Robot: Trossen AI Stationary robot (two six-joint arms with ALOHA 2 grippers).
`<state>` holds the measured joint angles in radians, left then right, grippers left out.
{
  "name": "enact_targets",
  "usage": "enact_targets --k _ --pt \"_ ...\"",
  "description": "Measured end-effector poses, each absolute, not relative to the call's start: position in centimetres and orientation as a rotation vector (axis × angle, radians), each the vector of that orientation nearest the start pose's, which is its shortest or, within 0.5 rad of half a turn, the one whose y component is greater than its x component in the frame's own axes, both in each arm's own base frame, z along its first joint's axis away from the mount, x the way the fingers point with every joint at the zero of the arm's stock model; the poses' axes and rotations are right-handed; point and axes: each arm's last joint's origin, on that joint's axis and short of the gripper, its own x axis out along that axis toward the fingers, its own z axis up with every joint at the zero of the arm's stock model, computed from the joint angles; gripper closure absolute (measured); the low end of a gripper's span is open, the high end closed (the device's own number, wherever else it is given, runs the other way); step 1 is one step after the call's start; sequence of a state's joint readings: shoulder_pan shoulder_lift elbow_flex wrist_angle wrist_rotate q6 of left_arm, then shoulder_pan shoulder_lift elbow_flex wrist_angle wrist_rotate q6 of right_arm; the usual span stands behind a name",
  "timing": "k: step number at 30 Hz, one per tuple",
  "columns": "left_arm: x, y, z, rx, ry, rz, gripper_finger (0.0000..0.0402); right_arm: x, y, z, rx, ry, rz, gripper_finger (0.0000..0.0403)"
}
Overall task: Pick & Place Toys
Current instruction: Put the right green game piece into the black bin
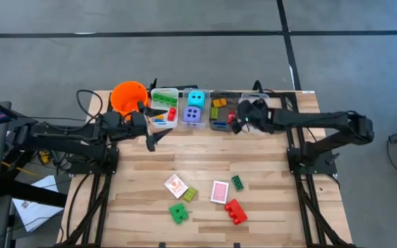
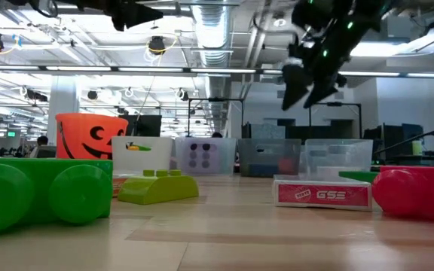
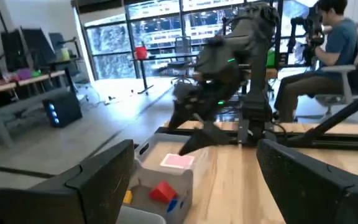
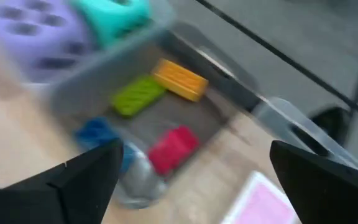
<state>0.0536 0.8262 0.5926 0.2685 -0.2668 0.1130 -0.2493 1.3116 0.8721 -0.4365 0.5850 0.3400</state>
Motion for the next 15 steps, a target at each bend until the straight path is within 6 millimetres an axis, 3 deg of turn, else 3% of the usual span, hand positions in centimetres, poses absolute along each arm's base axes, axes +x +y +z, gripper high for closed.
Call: enact_targets --k 8,15 --pt "18.9 1.8 30.3 -0.032 -0.041 0.322 0.007 24.9 -0.6 24.4 0.185 0.647 -0.814 0.0005" --pt "18.9 1.8 30.3 -0.067 -0.045 0.322 0.007 23.5 4.6 23.7 0.338 0.657 -0.755 0.0006"
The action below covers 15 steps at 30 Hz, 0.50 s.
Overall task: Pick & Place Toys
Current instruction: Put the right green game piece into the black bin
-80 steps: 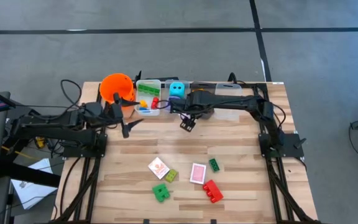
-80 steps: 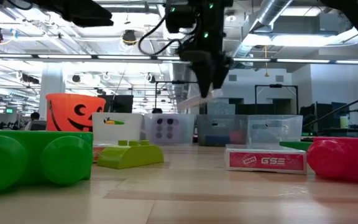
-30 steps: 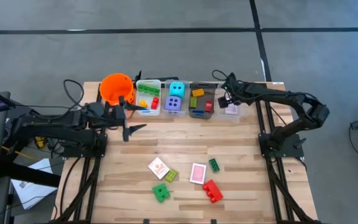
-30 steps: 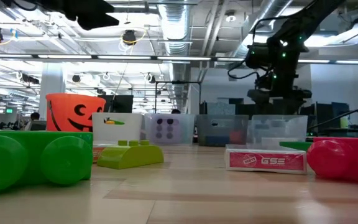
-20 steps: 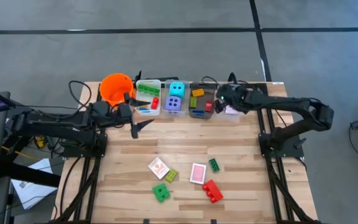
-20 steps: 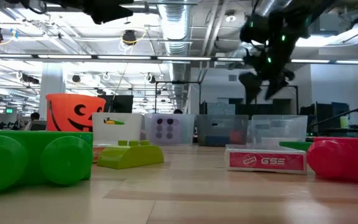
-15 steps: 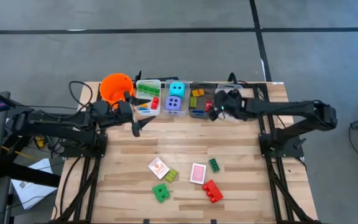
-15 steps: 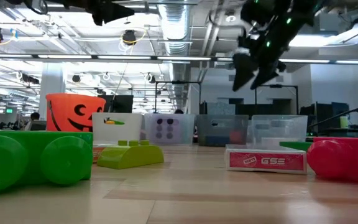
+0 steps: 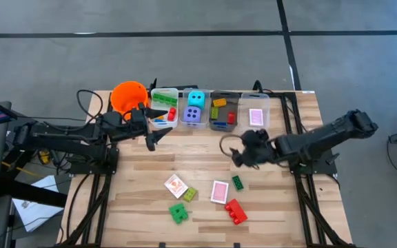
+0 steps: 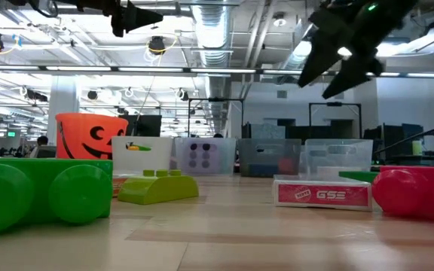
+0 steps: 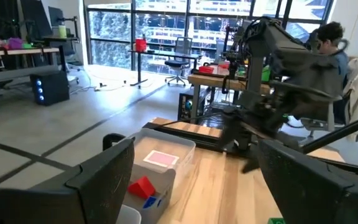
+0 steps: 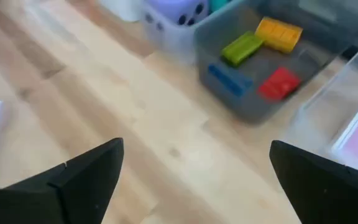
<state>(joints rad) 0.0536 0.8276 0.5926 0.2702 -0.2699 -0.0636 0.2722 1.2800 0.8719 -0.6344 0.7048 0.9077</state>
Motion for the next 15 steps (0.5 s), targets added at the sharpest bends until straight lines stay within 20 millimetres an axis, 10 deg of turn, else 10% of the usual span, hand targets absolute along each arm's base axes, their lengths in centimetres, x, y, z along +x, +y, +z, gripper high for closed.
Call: enact_targets --k 15 --pt "18.9 1.8 30.3 -0.068 -0.046 0.322 0.007 21.0 12.8 20.2 0.493 0.51 -0.735 0.0006"
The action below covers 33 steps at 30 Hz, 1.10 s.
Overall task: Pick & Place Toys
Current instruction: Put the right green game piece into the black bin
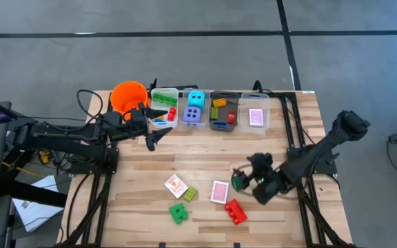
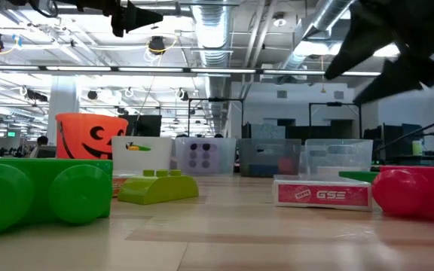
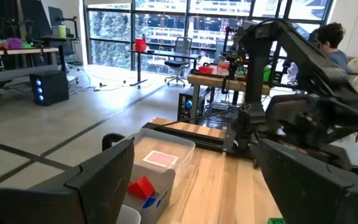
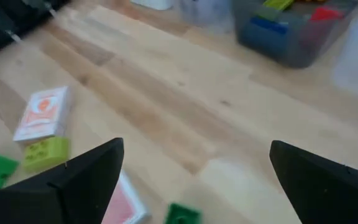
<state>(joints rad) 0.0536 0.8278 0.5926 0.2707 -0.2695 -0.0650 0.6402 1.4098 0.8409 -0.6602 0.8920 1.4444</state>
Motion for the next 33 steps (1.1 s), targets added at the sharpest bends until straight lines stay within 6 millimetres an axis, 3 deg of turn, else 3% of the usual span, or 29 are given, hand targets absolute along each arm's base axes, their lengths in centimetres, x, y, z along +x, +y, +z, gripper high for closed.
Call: enact_targets --k 6,10,15,23,27,33 --pt "18.9 1.8 30.4 -0.07 -0.064 0.321 0.007 22.1 16.1 16.4 0.578 0.51 -0.777 0.0006" --pt "18.8 1.8 30.5 -0.071 -0.07 0.321 0.007 23.3 18.3 15.1 0.618 0.546 -0.791 0.0006" --pt "18.9 1.8 30.5 -0.099 -0.072 0.316 0.007 25.1 20.4 15.2 0.585 0.63 -0.821 0.0006" --pt "18.9 1.7 30.2 -0.123 -0.048 0.315 0.007 26.7 21.6 16.4 0.464 0.771 -1.065 0.0006" --pt "18.9 1.7 30.1 -0.139 -0.048 0.315 0.007 27.3 22.3 15.7 0.449 0.874 -1.111 0.0006" --pt "19.1 1.7 30.0 -0.138 -0.04 0.316 0.007 28.0 23.0 14.5 0.496 0.888 -1.089 0.0006"
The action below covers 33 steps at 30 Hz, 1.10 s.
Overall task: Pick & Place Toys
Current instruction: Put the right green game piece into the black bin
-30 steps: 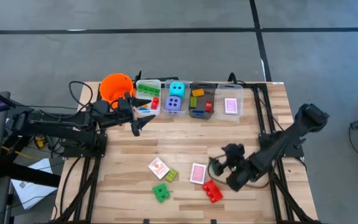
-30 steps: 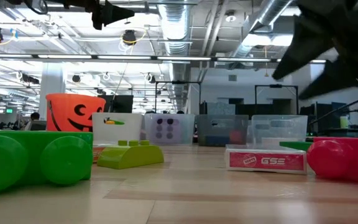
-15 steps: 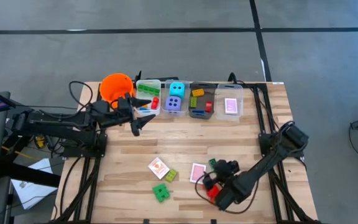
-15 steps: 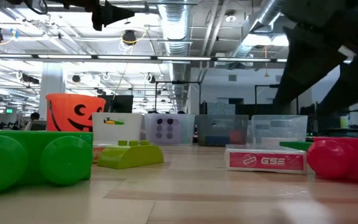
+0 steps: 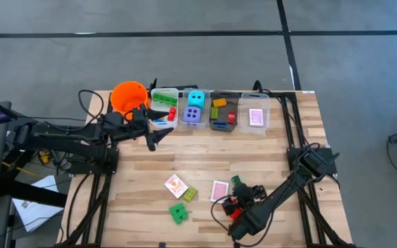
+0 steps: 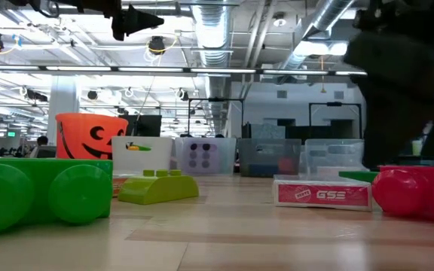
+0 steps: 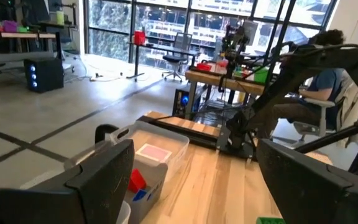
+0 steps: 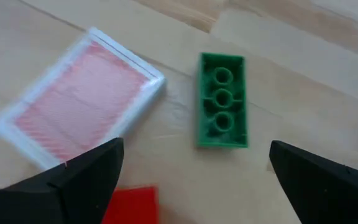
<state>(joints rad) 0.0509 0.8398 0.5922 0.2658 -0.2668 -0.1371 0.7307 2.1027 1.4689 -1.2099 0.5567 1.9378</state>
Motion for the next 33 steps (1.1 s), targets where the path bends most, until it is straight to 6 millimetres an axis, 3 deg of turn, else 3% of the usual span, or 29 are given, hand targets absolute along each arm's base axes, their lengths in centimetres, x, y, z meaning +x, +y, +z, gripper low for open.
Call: enact_targets --k 11,25,33 --pt "19.2 1.8 29.9 -0.138 -0.038 0.319 0.007 27.6 22.7 14.5 0.491 0.908 -1.133 0.0006" --pt "19.2 1.8 29.9 -0.137 -0.037 0.319 0.007 27.1 22.0 11.6 0.599 0.874 -1.135 0.0006" --pt "19.2 1.8 29.9 -0.137 -0.037 0.319 0.007 26.9 21.6 10.9 0.607 0.847 -1.122 0.0015"
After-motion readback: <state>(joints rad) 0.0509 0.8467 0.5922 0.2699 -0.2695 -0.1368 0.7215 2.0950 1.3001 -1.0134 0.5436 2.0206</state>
